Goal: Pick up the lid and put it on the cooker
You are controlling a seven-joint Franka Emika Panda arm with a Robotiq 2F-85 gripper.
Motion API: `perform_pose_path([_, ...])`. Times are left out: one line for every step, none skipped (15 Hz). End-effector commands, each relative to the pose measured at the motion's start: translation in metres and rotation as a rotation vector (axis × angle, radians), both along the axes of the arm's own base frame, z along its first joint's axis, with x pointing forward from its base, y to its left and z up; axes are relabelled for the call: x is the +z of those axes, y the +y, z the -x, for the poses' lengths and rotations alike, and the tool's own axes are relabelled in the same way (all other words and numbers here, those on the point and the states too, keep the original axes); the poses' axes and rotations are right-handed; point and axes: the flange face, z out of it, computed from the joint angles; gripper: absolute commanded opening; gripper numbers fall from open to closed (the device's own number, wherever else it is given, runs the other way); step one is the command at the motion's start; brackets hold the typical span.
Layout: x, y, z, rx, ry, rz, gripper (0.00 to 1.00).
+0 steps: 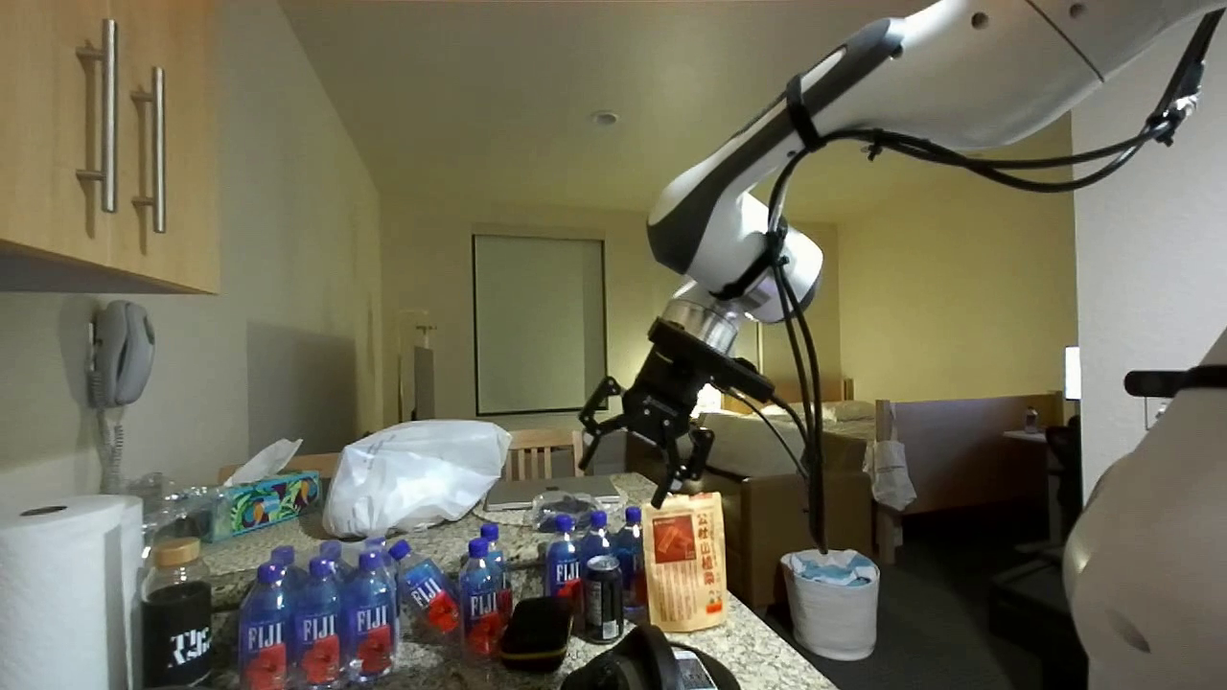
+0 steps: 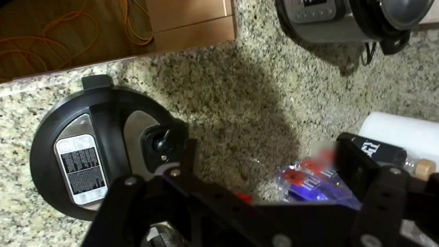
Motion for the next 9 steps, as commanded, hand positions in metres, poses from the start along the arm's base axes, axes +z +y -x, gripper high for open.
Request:
perform_pose_path([-0.033,-0.045,0.002,-0.088,-0.008,-0.018,1.00])
perform_pose_path([-0.042,-0.054,0.003,-0.107,-0.001,-0.007,1.00])
perform_pose_path([-0.054,-0.060,0.004,-0.115,0.023,0.000,1.00])
perform_pose_path([-0.065,-0.061,0.005,-0.103,0.064,-0.011,1.00])
perform_pose_path([-0.045,-0.057,0.006,-0.114,0.036,-0.016,1.00])
perform_pose_path([-0.055,-0.059,0.007,-0.114,0.058,-0.018,1.00])
perform_pose_path([-0.061,-0.059,0.006,-0.113,0.073,-0.019,1.00])
perform_pose_path([-0.065,-0.059,0.005,-0.112,0.082,-0.019,1.00])
perform_pose_path([-0.066,-0.059,0.005,-0.112,0.085,-0.019,1.00])
